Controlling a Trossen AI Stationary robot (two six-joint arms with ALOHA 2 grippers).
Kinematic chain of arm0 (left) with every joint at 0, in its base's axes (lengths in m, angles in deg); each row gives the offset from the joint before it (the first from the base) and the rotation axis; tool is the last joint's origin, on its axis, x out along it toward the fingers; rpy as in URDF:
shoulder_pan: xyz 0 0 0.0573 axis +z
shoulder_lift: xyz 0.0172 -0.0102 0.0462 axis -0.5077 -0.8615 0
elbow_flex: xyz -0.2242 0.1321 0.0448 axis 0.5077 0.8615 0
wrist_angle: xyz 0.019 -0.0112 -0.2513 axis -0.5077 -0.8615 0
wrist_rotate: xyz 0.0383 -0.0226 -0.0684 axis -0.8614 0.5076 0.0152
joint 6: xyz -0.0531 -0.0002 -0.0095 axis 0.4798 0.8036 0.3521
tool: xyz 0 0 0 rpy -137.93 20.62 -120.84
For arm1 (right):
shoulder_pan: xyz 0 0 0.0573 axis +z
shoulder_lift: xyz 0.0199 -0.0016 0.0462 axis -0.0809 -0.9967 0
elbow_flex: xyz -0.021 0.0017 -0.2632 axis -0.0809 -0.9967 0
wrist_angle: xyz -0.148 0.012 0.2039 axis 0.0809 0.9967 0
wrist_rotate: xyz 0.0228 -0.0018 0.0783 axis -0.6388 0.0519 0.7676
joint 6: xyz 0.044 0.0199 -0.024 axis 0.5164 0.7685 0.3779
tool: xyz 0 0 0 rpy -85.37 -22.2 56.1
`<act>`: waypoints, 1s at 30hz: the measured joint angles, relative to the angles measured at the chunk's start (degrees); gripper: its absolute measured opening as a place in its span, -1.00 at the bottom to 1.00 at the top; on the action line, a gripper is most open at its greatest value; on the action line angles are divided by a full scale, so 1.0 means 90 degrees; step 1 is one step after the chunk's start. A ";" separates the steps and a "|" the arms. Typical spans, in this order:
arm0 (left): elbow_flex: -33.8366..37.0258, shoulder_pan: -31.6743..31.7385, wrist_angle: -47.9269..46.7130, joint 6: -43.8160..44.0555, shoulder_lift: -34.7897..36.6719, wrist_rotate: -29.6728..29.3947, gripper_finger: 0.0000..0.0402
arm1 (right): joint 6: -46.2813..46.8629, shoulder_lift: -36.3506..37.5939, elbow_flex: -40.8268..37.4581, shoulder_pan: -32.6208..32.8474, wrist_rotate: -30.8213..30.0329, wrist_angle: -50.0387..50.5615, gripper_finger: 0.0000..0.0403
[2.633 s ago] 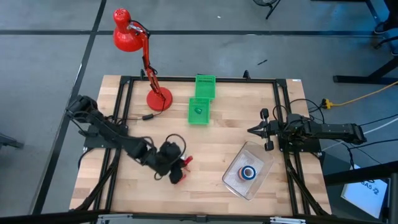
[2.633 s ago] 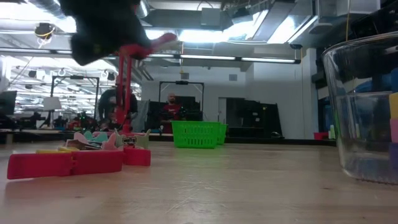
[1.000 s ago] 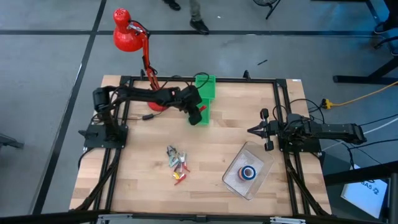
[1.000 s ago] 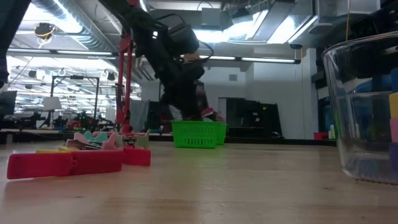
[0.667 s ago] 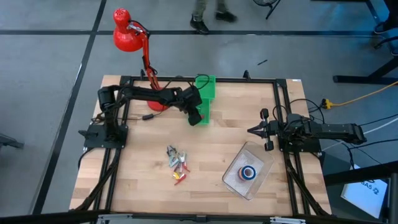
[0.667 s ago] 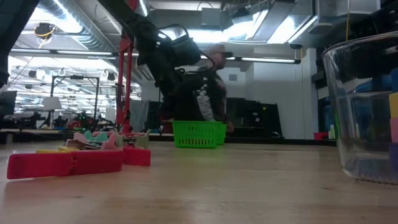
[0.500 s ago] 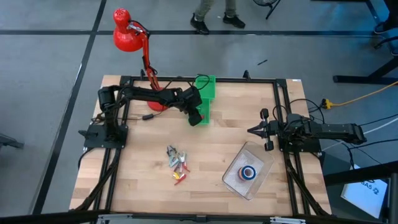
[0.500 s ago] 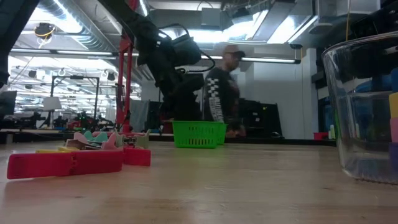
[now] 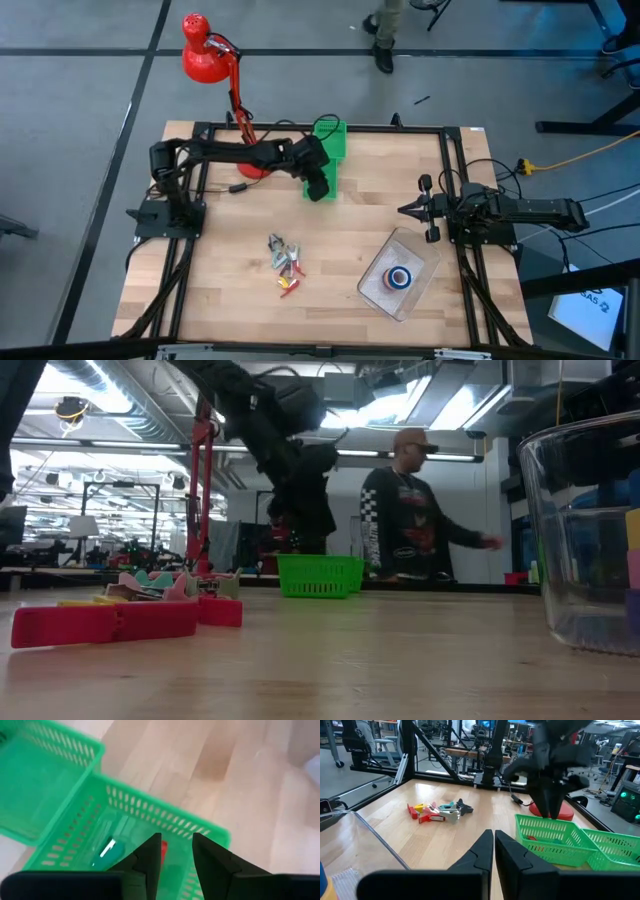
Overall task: Pick and place Stapler, Stapler remover, tape
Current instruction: Put the bottom red stapler into the bottom green bin
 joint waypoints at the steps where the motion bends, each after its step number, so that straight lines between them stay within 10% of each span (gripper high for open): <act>1: 0.0000 -0.0047 0.0019 -0.0004 0.0058 -0.0046 -0.48 | 0.0002 0.0001 0.0001 0.0002 0.0001 -0.0002 -0.89; 30: -0.0002 -0.1996 -0.0239 0.0495 0.0544 -0.0532 -0.57 | 0.0002 0.0000 -0.0001 0.0000 0.0000 -0.0002 -0.89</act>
